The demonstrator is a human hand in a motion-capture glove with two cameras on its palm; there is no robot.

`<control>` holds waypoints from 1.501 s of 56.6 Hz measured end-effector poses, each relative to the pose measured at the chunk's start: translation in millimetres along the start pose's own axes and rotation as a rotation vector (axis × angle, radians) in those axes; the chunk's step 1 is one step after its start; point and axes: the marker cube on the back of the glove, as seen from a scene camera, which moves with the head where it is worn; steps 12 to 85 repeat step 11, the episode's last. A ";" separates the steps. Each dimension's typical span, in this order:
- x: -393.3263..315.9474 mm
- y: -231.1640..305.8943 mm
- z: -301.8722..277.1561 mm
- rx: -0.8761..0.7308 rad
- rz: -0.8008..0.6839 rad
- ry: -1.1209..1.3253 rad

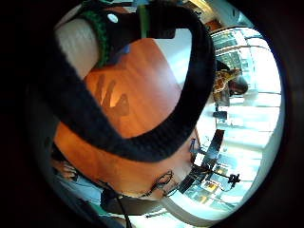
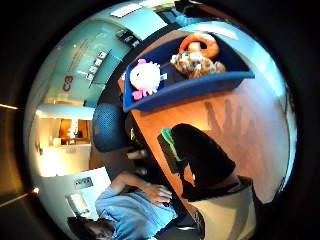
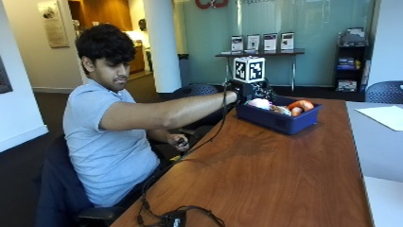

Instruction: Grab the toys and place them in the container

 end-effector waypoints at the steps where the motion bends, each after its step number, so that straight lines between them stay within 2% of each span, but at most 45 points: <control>1: 0.7 3.0 4.2 -0.001 -0.003 -0.006; 11: 8.6 32.0 54.5 -0.017 -0.048 -0.057; 85: 8.6 32.0 54.5 -0.017 -0.048 -0.057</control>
